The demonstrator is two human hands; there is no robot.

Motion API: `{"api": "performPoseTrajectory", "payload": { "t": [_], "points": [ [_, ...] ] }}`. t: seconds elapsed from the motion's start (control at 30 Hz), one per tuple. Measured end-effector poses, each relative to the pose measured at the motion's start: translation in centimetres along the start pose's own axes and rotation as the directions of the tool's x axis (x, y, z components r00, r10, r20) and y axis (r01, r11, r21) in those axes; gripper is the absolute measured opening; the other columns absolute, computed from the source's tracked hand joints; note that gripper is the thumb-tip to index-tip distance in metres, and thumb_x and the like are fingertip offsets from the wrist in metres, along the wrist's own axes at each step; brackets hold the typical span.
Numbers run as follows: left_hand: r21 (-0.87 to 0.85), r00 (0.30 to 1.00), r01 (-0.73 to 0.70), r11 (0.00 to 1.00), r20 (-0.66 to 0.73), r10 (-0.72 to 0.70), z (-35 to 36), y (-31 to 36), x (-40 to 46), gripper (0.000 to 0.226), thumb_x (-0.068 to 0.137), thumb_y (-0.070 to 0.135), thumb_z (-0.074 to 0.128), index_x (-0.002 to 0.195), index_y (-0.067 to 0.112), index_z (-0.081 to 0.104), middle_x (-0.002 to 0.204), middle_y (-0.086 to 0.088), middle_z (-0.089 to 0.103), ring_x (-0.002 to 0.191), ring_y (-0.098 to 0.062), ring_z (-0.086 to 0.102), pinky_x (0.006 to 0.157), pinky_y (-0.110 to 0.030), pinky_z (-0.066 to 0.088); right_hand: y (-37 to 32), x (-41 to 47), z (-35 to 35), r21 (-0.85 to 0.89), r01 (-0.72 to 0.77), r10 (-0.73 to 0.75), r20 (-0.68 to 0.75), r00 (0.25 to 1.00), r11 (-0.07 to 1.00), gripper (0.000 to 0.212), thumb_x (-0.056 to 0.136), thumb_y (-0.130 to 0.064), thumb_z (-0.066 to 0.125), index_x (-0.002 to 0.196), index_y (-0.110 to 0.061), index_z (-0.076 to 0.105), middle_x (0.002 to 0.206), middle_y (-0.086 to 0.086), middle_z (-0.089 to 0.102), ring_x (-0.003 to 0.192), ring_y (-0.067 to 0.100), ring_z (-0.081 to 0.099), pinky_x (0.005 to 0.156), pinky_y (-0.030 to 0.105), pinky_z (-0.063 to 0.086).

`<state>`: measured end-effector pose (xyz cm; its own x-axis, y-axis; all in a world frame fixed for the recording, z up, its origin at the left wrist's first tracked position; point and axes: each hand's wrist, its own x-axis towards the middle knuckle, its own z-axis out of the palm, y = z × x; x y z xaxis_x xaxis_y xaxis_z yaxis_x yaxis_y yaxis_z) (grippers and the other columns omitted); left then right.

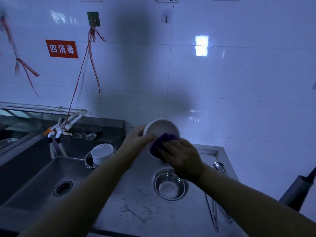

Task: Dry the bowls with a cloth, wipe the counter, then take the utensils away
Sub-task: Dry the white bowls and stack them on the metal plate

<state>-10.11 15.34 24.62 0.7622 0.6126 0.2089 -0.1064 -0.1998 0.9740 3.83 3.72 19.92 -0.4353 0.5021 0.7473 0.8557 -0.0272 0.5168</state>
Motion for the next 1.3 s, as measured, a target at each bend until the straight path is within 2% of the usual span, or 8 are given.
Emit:
{"api": "performPoseTrajectory", "payload": {
  "t": [0.2,0.37,0.57,0.67,0.83,0.97,1.13,1.3],
  "points": [
    [-0.132,0.970,-0.139,0.981,-0.217,0.108,3.4,-1.7,-1.1,0.019,0.097,0.014,0.043,0.098,0.032,0.050,0.094,0.005,0.056,0.070,0.013,0.057,0.056,-0.006,0.046,-3.3,1.1,0.3,0.011,-0.337,0.337,-0.037,0.941,0.941,0.024,0.093,-0.028,0.059,0.104,-0.012,0.072,0.096,0.008,0.073,0.085,0.022,0.068,0.075,0.032,0.052],
    [0.011,0.981,-0.156,0.988,-0.113,0.156,2.2,-1.2,-0.6,0.020,0.095,0.012,0.042,0.095,0.026,0.057,0.088,-0.001,0.059,0.068,0.003,0.057,0.056,-0.011,0.046,-2.2,-0.4,0.2,0.013,-0.169,0.169,-0.028,0.985,0.986,0.019,0.088,-0.025,0.068,0.102,-0.013,0.073,0.098,0.006,0.073,0.086,0.020,0.068,0.076,0.031,0.051],
    [0.229,0.971,0.000,0.973,0.234,-0.055,-0.6,0.6,0.9,0.030,0.074,0.029,0.055,0.098,0.017,0.068,0.095,-0.011,0.069,0.088,-0.029,0.063,0.076,-0.037,0.050,0.8,-1.7,-0.7,0.069,0.162,-0.164,0.023,0.986,0.984,0.013,0.091,-0.022,0.063,0.096,-0.018,0.075,0.096,0.005,0.073,0.085,0.018,0.068,0.077,0.031,0.054],
    [0.016,0.999,-0.030,0.999,0.040,0.029,0.6,-0.3,0.3,0.020,0.077,0.023,0.063,0.097,0.025,0.066,0.089,0.001,0.068,0.085,-0.021,0.063,0.065,-0.021,0.052,0.4,-1.0,-0.7,0.022,0.014,-0.014,0.003,1.000,1.000,0.016,0.091,-0.022,0.063,0.100,-0.013,0.073,0.095,0.007,0.072,0.082,0.020,0.067,0.074,0.032,0.052],
    [-0.109,0.962,-0.249,0.962,-0.144,0.233,3.5,-2.7,-0.5,0.035,0.094,0.012,0.049,0.121,0.034,0.050,0.109,0.014,0.058,0.093,0.004,0.057,0.071,-0.010,0.048,-1.9,-0.1,0.5,0.046,-0.290,0.292,-0.062,0.954,0.956,0.025,0.094,-0.030,0.059,0.106,-0.012,0.070,0.097,0.008,0.072,0.085,0.022,0.067,0.075,0.034,0.051],
    [-0.080,0.970,-0.239,0.968,-0.058,0.235,2.8,-1.9,0.3,0.027,0.086,0.023,0.046,0.105,0.037,0.059,0.098,0.013,0.064,0.086,0.002,0.059,0.068,-0.012,0.048,-1.1,-1.6,0.7,0.033,-0.171,0.172,-0.020,0.985,0.985,0.021,0.088,-0.025,0.068,0.106,-0.014,0.071,0.098,0.006,0.072,0.086,0.020,0.067,0.075,0.033,0.049],
    [0.057,0.962,-0.037,0.998,0.272,0.020,0.2,-0.3,2.0,0.028,0.078,0.022,0.055,0.097,0.036,0.070,0.095,0.006,0.071,0.083,-0.008,0.066,0.064,-0.016,0.053,1.3,-2.7,0.3,0.087,0.114,-0.116,0.020,0.993,0.990,0.013,0.091,-0.022,0.064,0.101,-0.015,0.070,0.096,0.006,0.072,0.084,0.019,0.067,0.077,0.032,0.052],
    [-0.090,0.999,-0.043,0.995,0.015,0.044,2.5,-2.3,1.3,0.036,0.084,0.012,0.062,0.111,0.036,0.056,0.106,0.001,0.061,0.093,-0.010,0.062,0.067,-0.018,0.051,0.6,-1.7,0.2,0.033,-0.180,0.180,0.024,0.983,0.983,0.021,0.091,-0.027,0.062,0.100,-0.012,0.073,0.095,0.008,0.073,0.081,0.021,0.068,0.070,0.033,0.053]
  ]
}}
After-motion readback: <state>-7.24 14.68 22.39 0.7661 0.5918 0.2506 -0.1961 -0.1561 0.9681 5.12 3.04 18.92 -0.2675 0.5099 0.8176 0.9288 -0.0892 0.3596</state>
